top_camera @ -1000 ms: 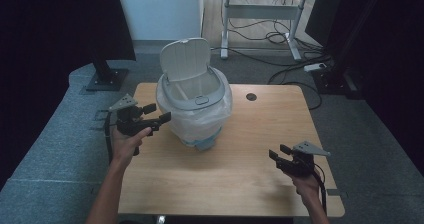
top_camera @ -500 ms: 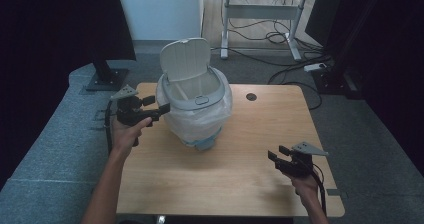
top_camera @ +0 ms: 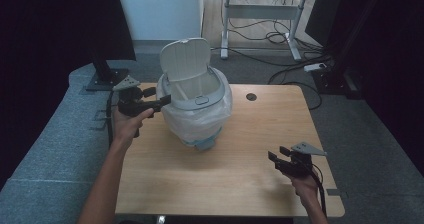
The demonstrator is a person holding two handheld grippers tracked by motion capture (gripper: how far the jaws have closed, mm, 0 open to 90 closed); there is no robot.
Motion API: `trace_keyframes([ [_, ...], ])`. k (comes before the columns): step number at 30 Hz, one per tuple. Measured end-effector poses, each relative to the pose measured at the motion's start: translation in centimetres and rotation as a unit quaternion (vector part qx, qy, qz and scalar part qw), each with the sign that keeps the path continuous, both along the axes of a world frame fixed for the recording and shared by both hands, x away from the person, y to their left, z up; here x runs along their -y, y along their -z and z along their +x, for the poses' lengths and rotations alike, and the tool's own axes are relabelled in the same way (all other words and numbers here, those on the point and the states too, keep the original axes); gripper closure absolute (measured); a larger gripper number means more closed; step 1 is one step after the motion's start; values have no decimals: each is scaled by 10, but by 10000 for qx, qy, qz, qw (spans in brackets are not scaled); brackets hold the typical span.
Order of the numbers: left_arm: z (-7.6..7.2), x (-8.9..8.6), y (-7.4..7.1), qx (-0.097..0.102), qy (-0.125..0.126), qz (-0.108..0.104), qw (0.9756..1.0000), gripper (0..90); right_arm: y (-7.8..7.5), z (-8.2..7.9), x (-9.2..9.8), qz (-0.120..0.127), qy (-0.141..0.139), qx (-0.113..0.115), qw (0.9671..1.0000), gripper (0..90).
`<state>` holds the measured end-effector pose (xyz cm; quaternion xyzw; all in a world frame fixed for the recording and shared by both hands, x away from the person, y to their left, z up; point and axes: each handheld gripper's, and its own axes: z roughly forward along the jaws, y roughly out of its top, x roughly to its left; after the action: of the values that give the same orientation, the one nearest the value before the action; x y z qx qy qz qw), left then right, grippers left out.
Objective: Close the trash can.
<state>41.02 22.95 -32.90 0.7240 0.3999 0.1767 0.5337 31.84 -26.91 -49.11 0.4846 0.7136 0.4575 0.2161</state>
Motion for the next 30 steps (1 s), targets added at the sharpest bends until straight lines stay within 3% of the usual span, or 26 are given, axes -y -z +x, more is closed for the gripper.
trace_keyframes([
  [7,6,-1,-8,130,-52,75,9999,236,0,0,-2,-42,-18,-7,10000,432],
  [11,12,-2,-14,120,-45,-65,9999,236,2,0,-3,-84,-25,-42,10000,432],
  [17,24,-3,-21,134,-132,-25,9998,235,5,1,-7,-168,-84,-83,9998,431],
  [30,50,-5,-19,64,-206,42,9998,236,9,3,-9,-193,-112,-183,9996,430],
])
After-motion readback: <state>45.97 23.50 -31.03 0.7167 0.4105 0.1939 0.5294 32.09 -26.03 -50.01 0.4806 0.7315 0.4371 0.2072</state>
